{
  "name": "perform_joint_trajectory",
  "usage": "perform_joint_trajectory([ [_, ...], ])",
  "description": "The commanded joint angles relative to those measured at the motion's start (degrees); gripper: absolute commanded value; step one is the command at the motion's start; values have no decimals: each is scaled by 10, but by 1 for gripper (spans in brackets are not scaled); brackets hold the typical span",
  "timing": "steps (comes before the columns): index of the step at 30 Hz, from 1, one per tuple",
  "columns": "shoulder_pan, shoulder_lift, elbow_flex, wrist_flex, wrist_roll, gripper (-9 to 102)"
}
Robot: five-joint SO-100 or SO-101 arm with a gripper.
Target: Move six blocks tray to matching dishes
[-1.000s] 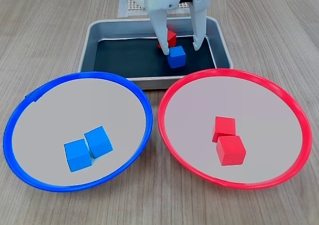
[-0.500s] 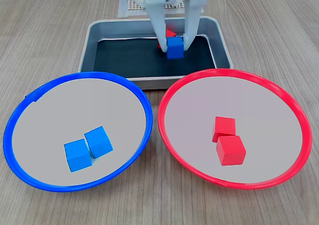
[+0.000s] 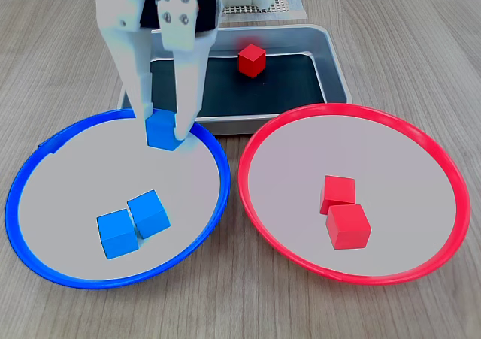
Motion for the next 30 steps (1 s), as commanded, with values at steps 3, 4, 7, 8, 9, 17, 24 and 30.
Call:
perform_joint_trajectory([
  [3,22,-40,-53,-6,-57,22],
  [4,22,-42,-58,-4,-60,24],
  [7,19,-34,-62,-1,-62,24],
  [8,17,-27,-62,1,-56,22],
  [9,13,-15,-62,15,-49,9],
  [17,-30,151,-25,363,-54,0],
  [24,-67,224,178,428,-33,10],
  [30,-121,261,246,368,167,22],
])
